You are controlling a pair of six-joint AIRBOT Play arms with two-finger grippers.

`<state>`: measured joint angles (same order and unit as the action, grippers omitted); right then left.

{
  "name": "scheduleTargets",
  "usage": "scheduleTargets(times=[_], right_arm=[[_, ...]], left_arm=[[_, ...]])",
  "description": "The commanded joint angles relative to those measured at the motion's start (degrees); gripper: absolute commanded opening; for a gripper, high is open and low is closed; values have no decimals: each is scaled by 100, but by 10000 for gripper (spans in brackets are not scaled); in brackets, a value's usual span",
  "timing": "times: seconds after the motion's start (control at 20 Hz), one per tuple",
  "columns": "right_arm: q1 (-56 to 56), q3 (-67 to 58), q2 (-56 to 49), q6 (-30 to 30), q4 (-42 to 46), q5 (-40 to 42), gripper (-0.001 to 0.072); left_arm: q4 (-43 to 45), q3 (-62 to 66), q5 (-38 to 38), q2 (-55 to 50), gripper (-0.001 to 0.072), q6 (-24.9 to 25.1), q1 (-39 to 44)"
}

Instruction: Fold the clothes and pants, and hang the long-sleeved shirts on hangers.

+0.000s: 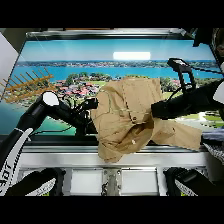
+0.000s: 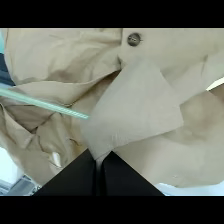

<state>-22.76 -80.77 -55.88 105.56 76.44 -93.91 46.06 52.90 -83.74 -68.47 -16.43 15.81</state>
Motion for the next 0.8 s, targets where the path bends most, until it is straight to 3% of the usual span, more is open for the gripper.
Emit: scheduleTargets(times=[0.0, 0.35, 0.75], right_arm=[[-302, -24, -44, 105, -114, 446, 16], [-1368, -205, -529, 560, -214, 1576, 16], [-2155, -748, -1285, 767, -210, 2203, 15]], left_arm=[[-120, 0, 98, -11, 10, -4, 9], [-125, 0, 63, -13, 10, -4, 11], [-122, -2, 63, -13, 11, -7, 9]])
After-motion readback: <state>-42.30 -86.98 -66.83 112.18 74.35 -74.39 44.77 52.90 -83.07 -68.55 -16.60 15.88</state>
